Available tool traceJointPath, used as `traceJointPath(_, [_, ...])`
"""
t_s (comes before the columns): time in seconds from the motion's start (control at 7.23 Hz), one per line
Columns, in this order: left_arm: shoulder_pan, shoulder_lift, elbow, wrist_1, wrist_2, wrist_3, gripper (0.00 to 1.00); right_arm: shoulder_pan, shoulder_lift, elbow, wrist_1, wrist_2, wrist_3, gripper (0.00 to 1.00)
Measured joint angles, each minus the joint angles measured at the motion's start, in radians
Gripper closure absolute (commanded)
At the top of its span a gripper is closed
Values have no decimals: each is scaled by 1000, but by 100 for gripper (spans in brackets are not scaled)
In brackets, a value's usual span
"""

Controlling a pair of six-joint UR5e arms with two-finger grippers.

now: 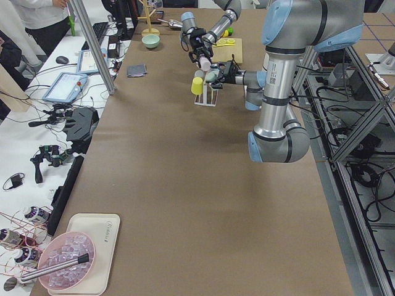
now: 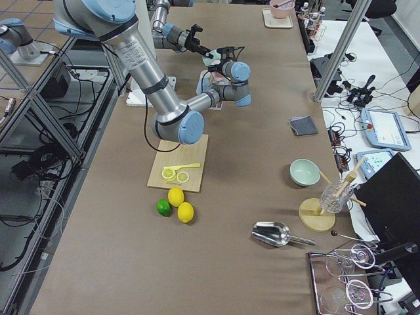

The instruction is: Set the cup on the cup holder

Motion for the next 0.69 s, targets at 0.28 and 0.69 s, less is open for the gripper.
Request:
traceJointPath(0.28, [-7,-3,-6,-1,1,0,2,16,-6,3,0,7,-1,72])
traceJointPath(0.69, [-58,-3,-66,0,-12,10,2,27,-10,6,1,12,0,70])
